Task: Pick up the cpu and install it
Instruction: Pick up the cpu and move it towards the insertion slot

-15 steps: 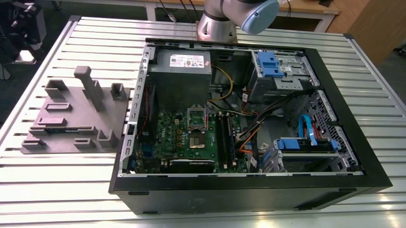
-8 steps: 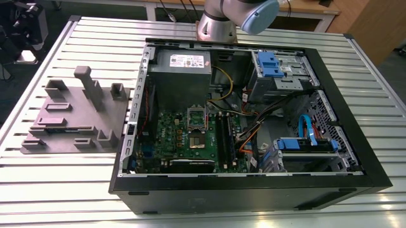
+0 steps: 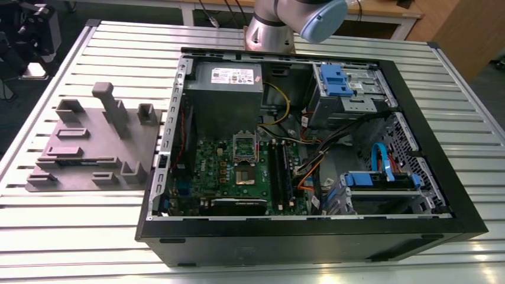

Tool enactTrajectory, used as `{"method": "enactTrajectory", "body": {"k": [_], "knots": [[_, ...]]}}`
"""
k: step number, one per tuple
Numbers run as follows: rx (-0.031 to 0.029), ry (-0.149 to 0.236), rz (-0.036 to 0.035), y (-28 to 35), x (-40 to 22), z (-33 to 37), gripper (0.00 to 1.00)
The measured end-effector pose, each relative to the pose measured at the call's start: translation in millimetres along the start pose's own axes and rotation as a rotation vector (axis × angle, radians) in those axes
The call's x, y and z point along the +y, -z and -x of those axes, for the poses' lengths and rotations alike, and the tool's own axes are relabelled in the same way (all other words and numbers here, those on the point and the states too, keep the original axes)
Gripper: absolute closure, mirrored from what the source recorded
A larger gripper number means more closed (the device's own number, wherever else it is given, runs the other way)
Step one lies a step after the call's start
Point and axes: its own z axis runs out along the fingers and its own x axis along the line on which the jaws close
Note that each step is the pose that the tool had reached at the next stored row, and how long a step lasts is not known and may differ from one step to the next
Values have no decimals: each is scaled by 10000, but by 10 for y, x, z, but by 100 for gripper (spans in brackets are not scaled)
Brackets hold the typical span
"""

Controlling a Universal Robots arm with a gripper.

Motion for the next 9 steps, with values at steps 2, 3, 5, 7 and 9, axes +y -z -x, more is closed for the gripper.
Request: {"method": "enactTrajectory", "body": {"k": [2,3,5,7,9], "knots": [[0,0,1,0,0,3,53],[0,1,0,0,0,4,53],[-1,1,1,-1,0,9,53],[-1,1,1,-1,0,13,53],[-1,1,1,-1,0,19,53]]}}
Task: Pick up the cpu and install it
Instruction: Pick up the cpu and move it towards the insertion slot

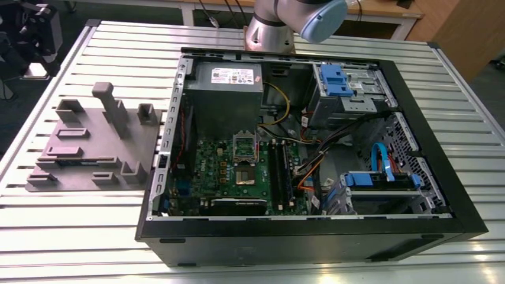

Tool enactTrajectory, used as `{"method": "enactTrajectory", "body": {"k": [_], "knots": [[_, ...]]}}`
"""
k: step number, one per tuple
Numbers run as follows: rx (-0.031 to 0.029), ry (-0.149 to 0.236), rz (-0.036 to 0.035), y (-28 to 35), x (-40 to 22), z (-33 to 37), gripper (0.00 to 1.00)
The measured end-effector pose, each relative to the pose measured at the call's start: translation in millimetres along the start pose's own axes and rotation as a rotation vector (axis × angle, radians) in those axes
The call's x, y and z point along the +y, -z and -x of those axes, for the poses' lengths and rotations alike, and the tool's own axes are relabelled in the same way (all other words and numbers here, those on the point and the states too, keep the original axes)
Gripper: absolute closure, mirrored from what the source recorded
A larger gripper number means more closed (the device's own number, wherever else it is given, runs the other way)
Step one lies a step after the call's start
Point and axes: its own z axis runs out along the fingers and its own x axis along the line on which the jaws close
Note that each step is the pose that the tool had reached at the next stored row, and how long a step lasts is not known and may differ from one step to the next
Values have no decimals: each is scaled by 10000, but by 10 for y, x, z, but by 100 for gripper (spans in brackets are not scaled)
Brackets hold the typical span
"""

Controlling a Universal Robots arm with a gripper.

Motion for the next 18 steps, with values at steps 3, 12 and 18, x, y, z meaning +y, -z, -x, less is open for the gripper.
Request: {"method": "enactTrajectory", "body": {"k": [3,12,18], "knots": [[0,0,0,0,0,7,53],[0,0,-1,-1,-1,38,53],[0,0,-1,0,-1,51,53]]}}
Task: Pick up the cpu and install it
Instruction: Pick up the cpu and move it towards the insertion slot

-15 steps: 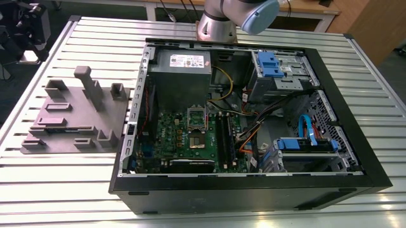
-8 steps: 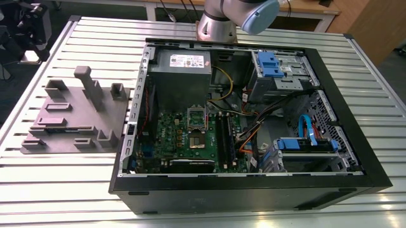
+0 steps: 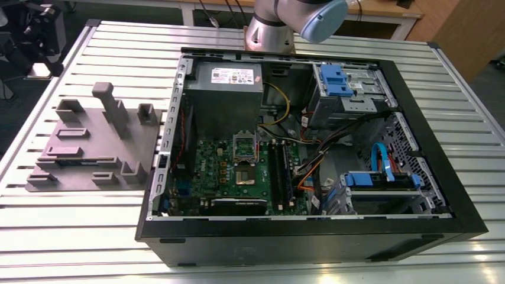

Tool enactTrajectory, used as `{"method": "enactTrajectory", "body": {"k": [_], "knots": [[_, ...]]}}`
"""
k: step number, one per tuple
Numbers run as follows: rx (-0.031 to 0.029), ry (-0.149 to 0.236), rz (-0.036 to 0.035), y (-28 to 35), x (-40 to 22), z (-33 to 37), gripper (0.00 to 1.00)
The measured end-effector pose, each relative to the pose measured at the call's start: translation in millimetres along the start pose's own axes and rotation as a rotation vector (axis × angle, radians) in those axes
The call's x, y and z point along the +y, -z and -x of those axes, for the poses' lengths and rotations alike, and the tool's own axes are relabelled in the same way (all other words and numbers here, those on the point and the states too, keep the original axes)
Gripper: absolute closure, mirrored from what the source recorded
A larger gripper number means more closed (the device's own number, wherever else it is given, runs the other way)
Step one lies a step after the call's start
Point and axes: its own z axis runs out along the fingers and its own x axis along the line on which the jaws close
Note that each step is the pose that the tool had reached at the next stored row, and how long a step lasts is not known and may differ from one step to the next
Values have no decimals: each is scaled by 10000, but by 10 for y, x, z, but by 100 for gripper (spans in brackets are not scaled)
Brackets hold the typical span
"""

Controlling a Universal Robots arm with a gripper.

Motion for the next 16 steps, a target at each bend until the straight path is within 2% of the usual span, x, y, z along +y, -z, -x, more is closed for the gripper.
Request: {"method": "enactTrajectory", "body": {"k": [16], "knots": [[0,0,0,-1,-1,47,53]]}}
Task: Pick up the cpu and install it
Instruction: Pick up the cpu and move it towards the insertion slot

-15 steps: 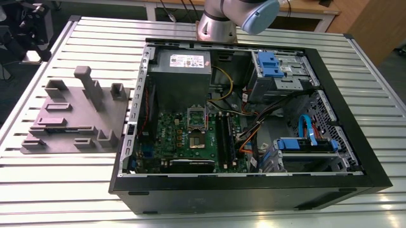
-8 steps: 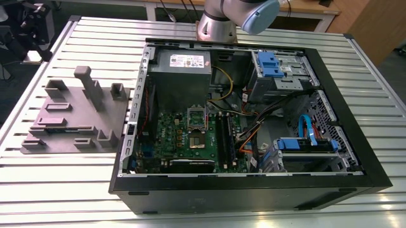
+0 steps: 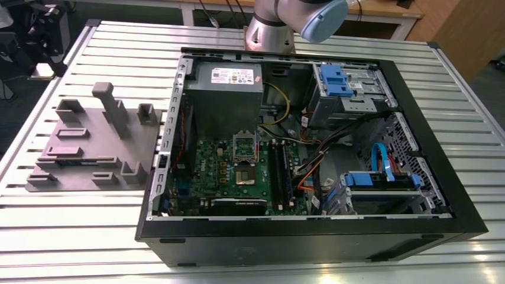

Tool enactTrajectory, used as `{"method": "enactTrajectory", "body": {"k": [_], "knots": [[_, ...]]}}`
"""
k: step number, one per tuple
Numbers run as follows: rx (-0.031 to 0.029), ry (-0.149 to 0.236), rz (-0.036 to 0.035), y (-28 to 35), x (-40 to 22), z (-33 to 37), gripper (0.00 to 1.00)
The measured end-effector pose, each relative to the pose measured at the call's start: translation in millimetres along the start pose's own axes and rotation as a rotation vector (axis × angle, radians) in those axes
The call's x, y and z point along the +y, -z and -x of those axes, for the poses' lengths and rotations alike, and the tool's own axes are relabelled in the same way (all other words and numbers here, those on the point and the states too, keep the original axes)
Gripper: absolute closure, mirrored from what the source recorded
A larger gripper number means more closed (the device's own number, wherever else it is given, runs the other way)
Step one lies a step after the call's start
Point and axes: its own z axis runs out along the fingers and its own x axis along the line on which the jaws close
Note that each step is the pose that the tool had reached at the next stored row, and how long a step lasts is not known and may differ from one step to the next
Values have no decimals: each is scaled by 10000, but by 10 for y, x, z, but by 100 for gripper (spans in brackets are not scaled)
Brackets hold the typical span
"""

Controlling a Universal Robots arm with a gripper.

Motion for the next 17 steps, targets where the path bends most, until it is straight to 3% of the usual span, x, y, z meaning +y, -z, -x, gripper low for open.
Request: {"method": "enactTrajectory", "body": {"k": [17], "knots": [[0,-1,0,-2,-1,133,53]]}}
